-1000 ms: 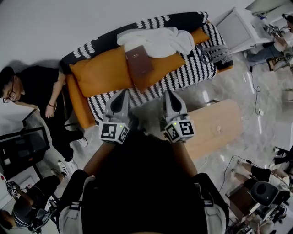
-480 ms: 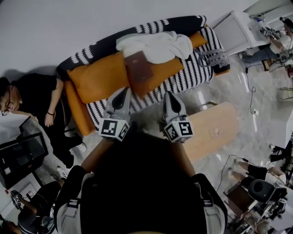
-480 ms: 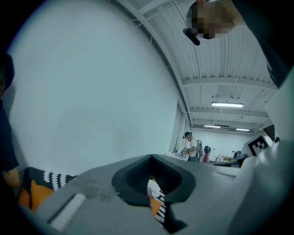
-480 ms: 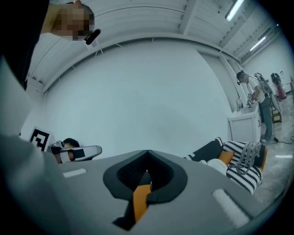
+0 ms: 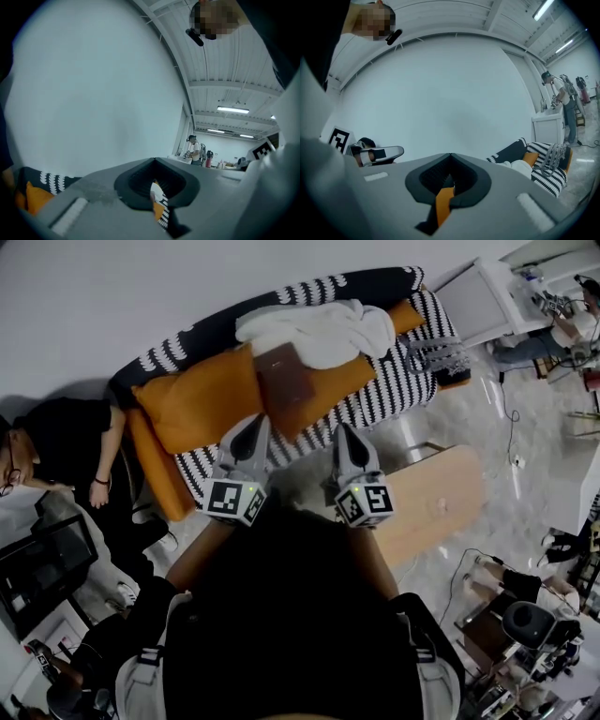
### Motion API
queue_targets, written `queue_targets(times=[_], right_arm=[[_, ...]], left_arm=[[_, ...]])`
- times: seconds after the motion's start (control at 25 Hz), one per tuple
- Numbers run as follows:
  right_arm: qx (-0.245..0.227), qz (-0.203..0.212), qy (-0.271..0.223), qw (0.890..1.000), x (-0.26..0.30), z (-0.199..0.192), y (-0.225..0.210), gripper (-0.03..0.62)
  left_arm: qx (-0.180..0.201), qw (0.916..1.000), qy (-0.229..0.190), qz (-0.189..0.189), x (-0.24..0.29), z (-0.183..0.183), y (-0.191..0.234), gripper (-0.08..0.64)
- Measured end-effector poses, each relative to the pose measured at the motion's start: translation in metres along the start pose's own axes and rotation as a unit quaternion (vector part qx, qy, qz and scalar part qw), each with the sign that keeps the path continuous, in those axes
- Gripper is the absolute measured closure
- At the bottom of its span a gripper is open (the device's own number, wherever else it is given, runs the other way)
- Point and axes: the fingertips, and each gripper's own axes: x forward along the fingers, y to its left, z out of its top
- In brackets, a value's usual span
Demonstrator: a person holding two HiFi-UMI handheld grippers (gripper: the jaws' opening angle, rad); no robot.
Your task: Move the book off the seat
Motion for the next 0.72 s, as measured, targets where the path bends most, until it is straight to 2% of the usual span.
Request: queue_targets(times=[0.4,0.72], right_arm=[[-0.006,-0.025,0.002,1.000,0.035,-0.005,0.003,0.584],[-0.002,-0.021,0.014,1.000,0.061,-0.012,-0.009,0.584]], left_arm=[[-0.012,0.9998,0.007,-0.014,0.010,-0.001,0.038,0.554],[-0.024,0.9995,0.019,-0.008,0.031,-0.010,0.045,0.554]])
